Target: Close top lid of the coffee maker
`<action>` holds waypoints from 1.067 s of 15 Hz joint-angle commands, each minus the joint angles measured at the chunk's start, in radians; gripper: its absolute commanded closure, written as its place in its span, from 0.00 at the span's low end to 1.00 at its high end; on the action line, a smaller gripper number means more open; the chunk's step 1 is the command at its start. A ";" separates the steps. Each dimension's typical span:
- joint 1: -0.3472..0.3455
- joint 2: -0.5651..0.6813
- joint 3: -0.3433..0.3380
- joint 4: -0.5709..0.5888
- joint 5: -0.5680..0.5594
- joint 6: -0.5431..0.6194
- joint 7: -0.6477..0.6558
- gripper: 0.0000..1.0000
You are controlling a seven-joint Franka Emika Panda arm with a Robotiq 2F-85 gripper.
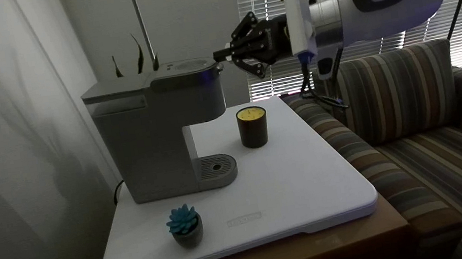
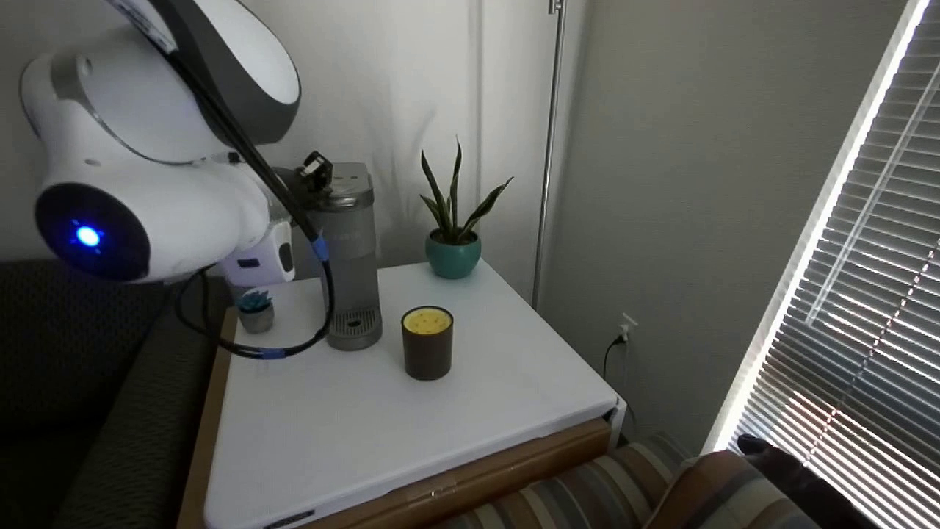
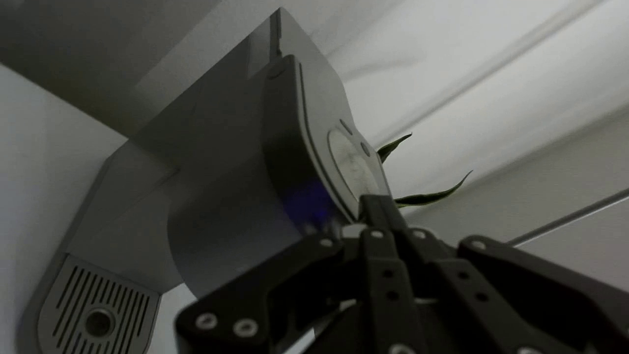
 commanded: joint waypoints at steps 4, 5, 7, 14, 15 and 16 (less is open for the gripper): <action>0.053 -0.196 0.037 0.029 -0.173 0.489 -0.034 1.00; 0.057 -0.221 0.054 0.041 -0.232 0.566 -0.012 1.00; 0.089 -0.268 0.077 0.057 -0.398 0.713 0.080 1.00; 0.137 -0.314 0.192 -0.125 -1.058 0.902 0.529 1.00; 0.133 -0.316 0.185 -0.164 -1.150 0.883 0.577 1.00; 0.125 -0.319 0.176 -0.204 -1.242 0.865 0.621 1.00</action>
